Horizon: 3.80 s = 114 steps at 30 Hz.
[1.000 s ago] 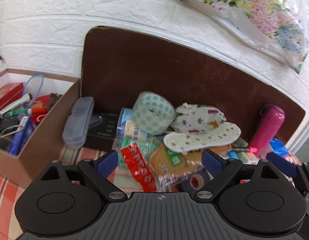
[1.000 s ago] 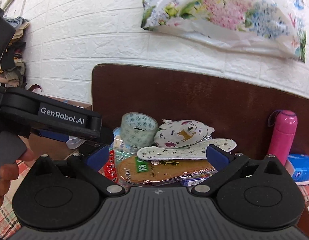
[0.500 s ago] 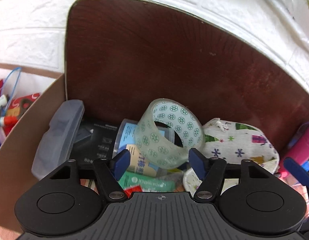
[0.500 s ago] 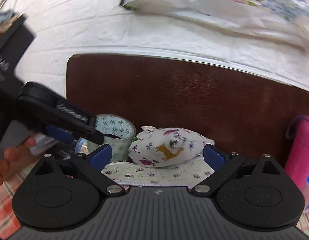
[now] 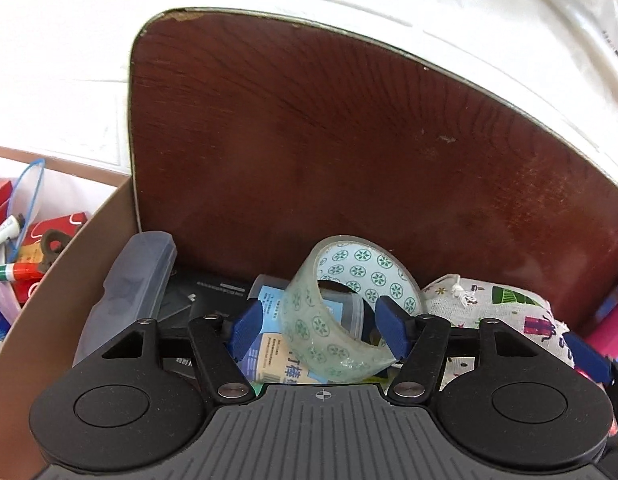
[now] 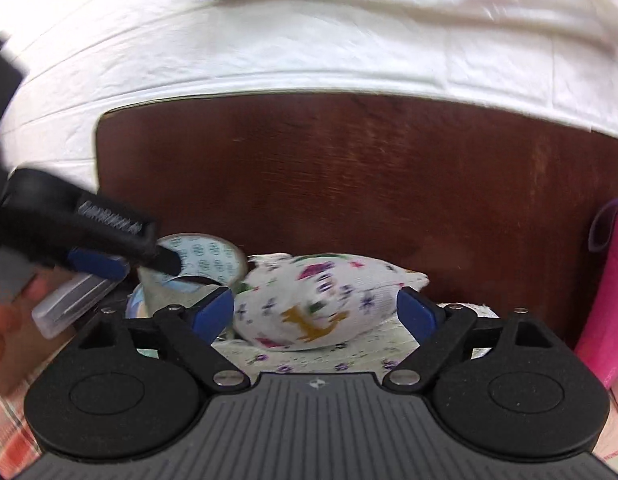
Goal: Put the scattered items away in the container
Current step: 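Grasp the mint tape roll with the left gripper while the right gripper grasps the white floral pouch, then lift the tape roll and the floral pouch off the pile with both grippers, then carry both items over the cardboard box and open both grippers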
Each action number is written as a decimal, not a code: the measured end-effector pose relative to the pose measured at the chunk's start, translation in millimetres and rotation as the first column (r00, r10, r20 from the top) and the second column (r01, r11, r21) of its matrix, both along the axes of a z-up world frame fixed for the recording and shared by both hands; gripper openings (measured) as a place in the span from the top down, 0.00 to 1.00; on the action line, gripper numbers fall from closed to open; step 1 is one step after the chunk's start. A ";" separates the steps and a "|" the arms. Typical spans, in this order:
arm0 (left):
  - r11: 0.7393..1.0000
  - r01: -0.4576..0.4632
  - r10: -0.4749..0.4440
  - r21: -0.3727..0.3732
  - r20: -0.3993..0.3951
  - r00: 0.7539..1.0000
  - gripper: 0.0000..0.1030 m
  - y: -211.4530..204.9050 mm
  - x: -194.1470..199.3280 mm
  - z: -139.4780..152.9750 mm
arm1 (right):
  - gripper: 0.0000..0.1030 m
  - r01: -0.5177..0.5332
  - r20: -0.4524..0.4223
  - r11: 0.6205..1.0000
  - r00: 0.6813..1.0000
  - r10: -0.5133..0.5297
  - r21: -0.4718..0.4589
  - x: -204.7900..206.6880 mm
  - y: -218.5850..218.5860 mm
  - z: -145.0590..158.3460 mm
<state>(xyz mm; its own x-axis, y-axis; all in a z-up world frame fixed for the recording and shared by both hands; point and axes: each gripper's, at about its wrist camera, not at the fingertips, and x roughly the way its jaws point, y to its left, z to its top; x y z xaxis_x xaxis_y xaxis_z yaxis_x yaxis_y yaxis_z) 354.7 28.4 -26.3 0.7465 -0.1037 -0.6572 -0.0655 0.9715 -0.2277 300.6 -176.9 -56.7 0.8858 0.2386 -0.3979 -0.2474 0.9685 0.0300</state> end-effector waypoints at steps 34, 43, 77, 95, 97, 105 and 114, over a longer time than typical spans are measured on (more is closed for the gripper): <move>0.990 0.082 -0.064 0.111 -0.157 0.986 0.94 -3.1 -72.6 -27.3 | 0.59 -0.056 -0.180 0.986 0.980 0.085 0.160 -61.9 -14.8 1.5; 0.976 0.188 -0.165 0.108 -0.196 0.967 0.91 3.6 -147.4 -35.0 | 0.64 -0.086 -0.233 0.973 0.963 0.137 0.216 -130.6 -13.8 -16.9; 0.960 0.253 -0.216 0.120 -0.254 0.943 0.31 6.5 -189.3 -94.4 | 0.19 0.007 -0.372 0.980 0.926 0.069 0.199 -155.8 -8.9 -74.2; 0.974 0.221 -0.199 0.058 -0.256 0.946 0.93 19.0 -199.3 -86.5 | 0.53 -0.064 -0.326 0.980 0.937 0.124 0.189 -174.0 2.4 -63.6; 0.975 0.217 -0.196 0.058 -0.254 0.947 0.93 21.5 -205.6 -85.0 | 0.54 -0.085 -0.309 0.980 0.941 0.139 0.181 -180.4 6.3 -59.5; 0.983 0.182 -0.176 0.008 -0.219 0.960 0.92 44.3 -225.3 -70.1 | 0.56 -0.143 -0.262 0.978 0.948 0.180 0.155 -195.5 24.1 -38.4; 0.992 0.130 -0.128 0.005 -0.134 0.983 0.92 79.1 -239.4 -35.8 | 0.58 -0.221 -0.175 0.968 0.955 0.239 0.114 -202.5 61.6 -1.1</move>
<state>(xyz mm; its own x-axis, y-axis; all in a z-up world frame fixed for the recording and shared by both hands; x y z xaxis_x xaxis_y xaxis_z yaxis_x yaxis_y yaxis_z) 115.3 107.5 -62.1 0.6332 -0.1838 -0.7518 0.0317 0.9767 -0.2120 98.1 -115.3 -57.8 0.7149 0.4709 -0.5169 -0.4448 0.8766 0.1834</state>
